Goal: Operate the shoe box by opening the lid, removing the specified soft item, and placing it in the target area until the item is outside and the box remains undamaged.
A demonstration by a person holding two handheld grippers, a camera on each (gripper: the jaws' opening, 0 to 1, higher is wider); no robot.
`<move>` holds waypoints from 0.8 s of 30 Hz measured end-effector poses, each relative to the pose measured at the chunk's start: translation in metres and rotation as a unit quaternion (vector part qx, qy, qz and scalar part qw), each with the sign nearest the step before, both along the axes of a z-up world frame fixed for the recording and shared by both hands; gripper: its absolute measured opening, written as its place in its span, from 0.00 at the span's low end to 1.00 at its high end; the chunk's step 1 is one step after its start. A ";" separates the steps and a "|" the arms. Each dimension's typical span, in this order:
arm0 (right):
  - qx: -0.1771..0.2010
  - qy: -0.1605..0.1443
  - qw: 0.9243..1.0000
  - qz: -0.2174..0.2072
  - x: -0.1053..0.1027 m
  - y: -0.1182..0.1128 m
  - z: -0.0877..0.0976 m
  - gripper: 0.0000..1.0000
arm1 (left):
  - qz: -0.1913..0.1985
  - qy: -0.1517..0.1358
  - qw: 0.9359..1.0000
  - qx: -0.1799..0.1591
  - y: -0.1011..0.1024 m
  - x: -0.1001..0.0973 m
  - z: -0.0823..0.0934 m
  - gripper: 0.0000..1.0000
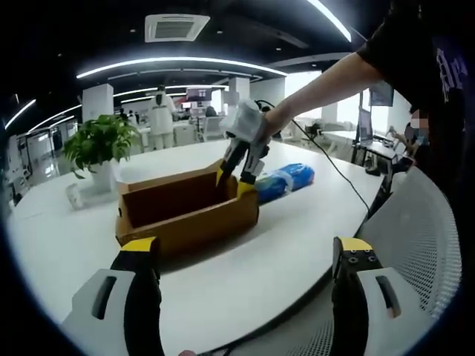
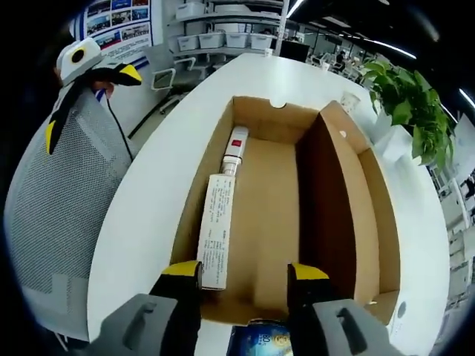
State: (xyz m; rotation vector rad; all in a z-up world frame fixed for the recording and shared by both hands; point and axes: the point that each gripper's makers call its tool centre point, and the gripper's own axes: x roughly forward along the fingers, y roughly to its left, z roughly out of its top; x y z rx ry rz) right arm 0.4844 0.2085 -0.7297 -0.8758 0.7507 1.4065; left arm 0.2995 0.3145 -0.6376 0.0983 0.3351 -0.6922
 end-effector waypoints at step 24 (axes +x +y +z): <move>0.029 0.015 0.999 0.000 -0.013 0.025 -0.001 0.36 | 0.003 0.000 1.000 0.002 0.001 0.000 -0.001 0.95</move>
